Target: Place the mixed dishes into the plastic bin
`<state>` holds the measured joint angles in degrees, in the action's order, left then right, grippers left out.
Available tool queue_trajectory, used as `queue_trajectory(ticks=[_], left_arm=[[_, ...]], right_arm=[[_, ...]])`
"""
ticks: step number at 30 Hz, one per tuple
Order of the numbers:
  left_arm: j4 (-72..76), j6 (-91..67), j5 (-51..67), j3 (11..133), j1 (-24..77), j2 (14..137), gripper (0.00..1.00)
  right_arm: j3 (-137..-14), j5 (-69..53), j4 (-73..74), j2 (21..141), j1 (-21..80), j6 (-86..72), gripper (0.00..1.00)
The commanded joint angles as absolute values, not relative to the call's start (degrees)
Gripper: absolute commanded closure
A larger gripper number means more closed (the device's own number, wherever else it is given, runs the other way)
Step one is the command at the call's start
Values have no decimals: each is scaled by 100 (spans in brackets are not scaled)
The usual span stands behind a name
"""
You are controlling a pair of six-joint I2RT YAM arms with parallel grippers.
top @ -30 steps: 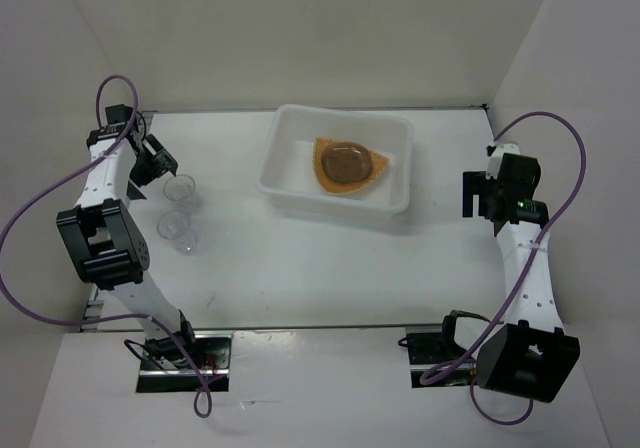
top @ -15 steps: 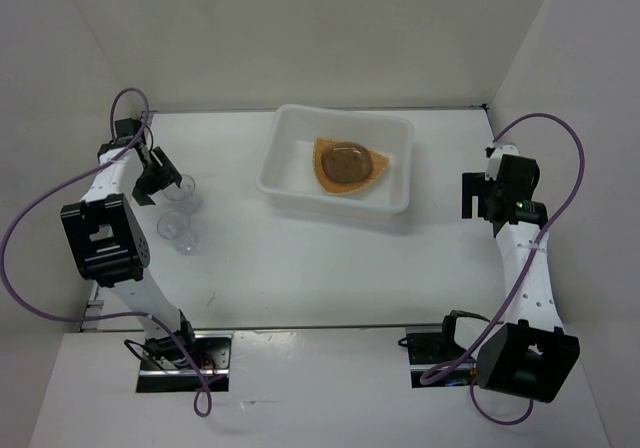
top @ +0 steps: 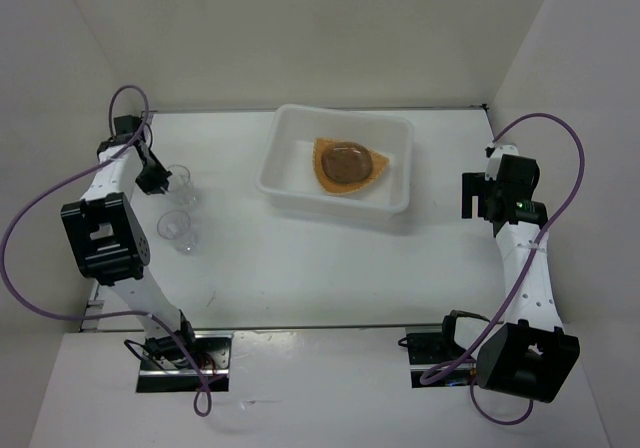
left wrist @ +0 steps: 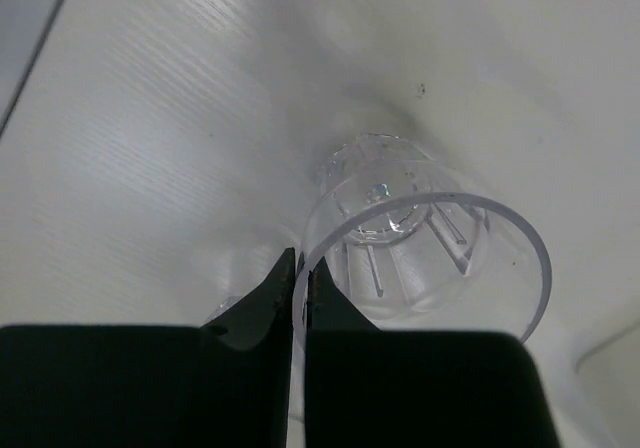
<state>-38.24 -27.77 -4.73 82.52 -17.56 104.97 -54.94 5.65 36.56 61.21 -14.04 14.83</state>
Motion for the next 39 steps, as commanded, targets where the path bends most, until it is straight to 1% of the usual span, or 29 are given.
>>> queue_trajectory(ticks=[1,3,5,6,7,9,10,11,12,13,14,15,16,17,18,20,21,22,23,26,27,34,35,36,39], left_arm=[[-3718,-3198,-799,8867,-1793,9555,100],[-3840,-3672,-459,9534,-1793,9405,100],[-3386,-3954,620,9729,-1793,9326,100],[-3123,-4321,972,9729,-1732,9256,100],[-2450,-4481,1419,9729,-1627,9203,100],[-1648,-4658,1756,9729,-1276,9202,100],[-1644,-4658,2019,10147,-1144,9367,100],[-1644,-4510,2195,10447,-995,9804,98],[-2122,-4126,2406,10850,-715,10113,96],[-2475,-3878,2574,11803,-547,10743,96],[-2827,-3598,2593,12291,-354,11045,96],[-3657,-3107,2488,12835,57,11361,96],[-4048,-2920,2305,13398,262,11982,96],[-4374,-2779,1815,14378,464,12275,96],[-4925,-2716,1602,14814,744,12800,98],[-5211,-2716,1328,15431,948,13217,98],[-5447,-2716,1144,15938,1019,13410,97],[-5580,-2716,1047,16222,1133,13821,97],[-5938,-2716,915,16538,1195,14025,97],[-6467,-2716,274,17434,1441,14615,97],[-6469,-2716,-23,17437,1494,14616,97],[-6943,-2821,-1141,17596,1801,15091,99],[-6943,-2891,-1195,17596,1854,15178,99],[-6943,-2892,-1195,17648,1854,15292,96],[-6943,-2892,-1256,17701,1995,15538,96]], right_arm=[[-5484,659,3401,6012,-1354,1433,4],[-5484,659,3401,6012,-1354,1433,4],[-5484,659,3401,6012,-1354,1433,4],[-5484,659,3401,6012,-1354,1433,4],[-5484,659,3401,6012,-1354,1433,4],[-5484,659,3401,6012,-1354,1433,4],[-5484,659,3401,6012,-1354,1433,4],[-5484,659,3401,6012,-1354,1433,4],[-5484,659,3401,6012,-1354,1433,4],[-5484,659,3401,6012,-1354,1433,4],[-5484,659,3401,6012,-1354,1433,4],[-5484,659,3401,6012,-1354,1433,4],[-5484,659,3401,6012,-1354,1433,4],[-5484,659,3401,6012,-1354,1433,4],[-5484,659,3401,6012,-1354,1433,4],[-5484,659,3349,6012,-1354,1433,4],[-5484,659,3349,6012,-1354,1433,4],[-5484,659,3349,6012,-1354,1433,4],[-5484,659,3349,6012,-1354,1433,4],[-5484,712,3349,5959,-1354,1433,3],[-5484,712,3349,5959,-1354,1433,3],[-5484,712,3349,5959,-1354,1433,3],[-5484,712,3349,5959,-1354,1433,3],[-5484,712,3349,5959,-1354,1433,3],[-5484,712,3349,5959,-1354,1433,3]])
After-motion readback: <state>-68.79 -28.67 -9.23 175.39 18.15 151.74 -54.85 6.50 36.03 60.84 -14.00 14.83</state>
